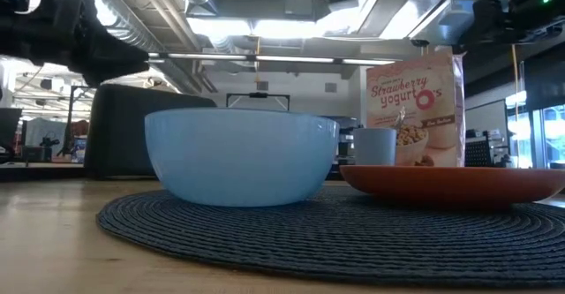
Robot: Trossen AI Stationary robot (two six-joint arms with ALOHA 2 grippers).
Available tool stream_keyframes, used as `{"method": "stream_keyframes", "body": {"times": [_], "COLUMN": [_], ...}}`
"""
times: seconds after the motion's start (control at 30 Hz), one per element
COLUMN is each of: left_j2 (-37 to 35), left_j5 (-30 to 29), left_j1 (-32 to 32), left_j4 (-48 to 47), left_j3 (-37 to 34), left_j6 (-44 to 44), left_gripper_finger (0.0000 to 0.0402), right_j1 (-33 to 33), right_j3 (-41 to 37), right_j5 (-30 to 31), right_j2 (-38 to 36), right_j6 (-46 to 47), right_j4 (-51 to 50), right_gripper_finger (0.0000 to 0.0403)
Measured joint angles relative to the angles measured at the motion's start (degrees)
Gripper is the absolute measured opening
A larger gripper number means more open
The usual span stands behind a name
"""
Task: Arrange a breakfast setting
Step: Pour the cereal from the box on the blue bowl
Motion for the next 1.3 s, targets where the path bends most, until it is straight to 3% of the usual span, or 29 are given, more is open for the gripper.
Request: {"method": "stream_keyframes", "body": {"times": [0.1, 0.33, 0.57, 0.73, 0.93, 1.13, 1.3], "left_j2": [0.02, 0.04, 2.08, 6.79, 11.97, 14.87, 19.23], "left_j5": [0.26, 0.47, 2.10, 4.10, 4.10, 3.06, 2.97], "left_j1": [0.00, 0.04, 0.04, 0.04, 0.04, 0.04, 0.09], "left_j4": [2.54, 7.95, 11.70, 15.80, 18.02, 19.93, 22.83], "left_j3": [0.00, 0.00, 0.02, 0.02, 0.02, 0.02, 0.04], "left_j6": [2.06, 7.42, 9.44, 9.65, 9.33, 8.10, 8.15], "left_gripper_finger": [0.0162, 0.0162, 0.0163, 0.0163, 0.0163, 0.0163, 0.0163], "right_j1": [-6.40, -24.86, -42.99, -52.38, -60.59, -61.62, -61.60], "right_j3": [0.09, 0.09, 0.06, 0.02, 0.02, 0.02, 0.00], "right_j5": [-5.41, -24.83, -42.45, -50.64, -65.09, -65.79, -66.68], "right_j2": [0.02, 1.03, 8.48, 13.00, 16.61, 16.88, 16.48], "right_j6": [0.97, 2.72, 2.79, 1.14, -2.09, -3.29, -3.26], "right_j4": [-0.31, -0.38, 0.51, 3.51, 9.08, 8.65, 8.56], "right_gripper_finger": [0.0336, 0.0335, 0.0335, 0.0335, 0.0335, 0.0324, 0.0262]}}
